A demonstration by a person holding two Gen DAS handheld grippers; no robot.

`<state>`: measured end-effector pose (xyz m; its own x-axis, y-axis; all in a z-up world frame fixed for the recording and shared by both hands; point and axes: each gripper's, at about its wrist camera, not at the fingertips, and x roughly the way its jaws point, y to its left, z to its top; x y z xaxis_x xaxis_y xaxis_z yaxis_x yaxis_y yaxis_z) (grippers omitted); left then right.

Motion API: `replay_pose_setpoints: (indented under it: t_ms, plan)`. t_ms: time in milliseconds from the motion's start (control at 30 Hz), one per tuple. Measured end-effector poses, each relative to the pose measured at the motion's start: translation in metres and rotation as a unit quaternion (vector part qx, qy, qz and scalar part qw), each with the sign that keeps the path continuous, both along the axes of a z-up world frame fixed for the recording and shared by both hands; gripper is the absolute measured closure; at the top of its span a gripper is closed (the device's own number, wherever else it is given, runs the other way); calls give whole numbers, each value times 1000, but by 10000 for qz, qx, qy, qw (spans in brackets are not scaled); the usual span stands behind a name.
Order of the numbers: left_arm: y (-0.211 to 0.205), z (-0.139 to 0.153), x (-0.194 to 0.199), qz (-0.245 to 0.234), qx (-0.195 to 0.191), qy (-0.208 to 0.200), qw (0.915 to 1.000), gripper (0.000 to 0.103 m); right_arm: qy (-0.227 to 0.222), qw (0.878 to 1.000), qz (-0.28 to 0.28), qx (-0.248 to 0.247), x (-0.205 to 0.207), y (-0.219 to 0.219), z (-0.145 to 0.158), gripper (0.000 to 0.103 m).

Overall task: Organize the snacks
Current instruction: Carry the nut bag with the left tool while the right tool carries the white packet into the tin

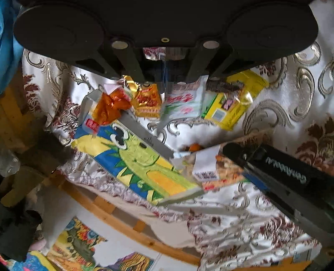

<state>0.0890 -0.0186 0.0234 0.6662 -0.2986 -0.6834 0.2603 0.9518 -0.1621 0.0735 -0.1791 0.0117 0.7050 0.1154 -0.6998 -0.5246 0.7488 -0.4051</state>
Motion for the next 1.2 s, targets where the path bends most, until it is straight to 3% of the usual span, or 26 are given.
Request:
replay_pose_setpoints:
  t_ms: [33, 200, 500, 733, 1000, 1200]
  plan:
    - [0, 0, 0, -3, 6, 9, 10000, 66, 55, 10000, -6, 2, 1, 0, -2, 102]
    - [-1, -2, 0, -17, 28, 39, 10000, 65, 267, 9995, -179, 71, 6, -5, -14, 100]
    - [1, 0, 4, 57, -29, 12, 10000, 66, -424, 9971, 443, -453, -7, 7, -1, 103]
    - [8, 16, 23, 195, -238, -65, 9995, 65, -867, 9919, 674, -643, 5, 15, 19, 103]
    - [22, 30, 81, 526, -229, -348, 9977, 65, -1390, 9856, 705, -653, 56, 20, 49, 103]
    - [34, 25, 139, 793, -231, -433, 9956, 65, -1532, 9854, 506, -545, 122, 26, 56, 103]
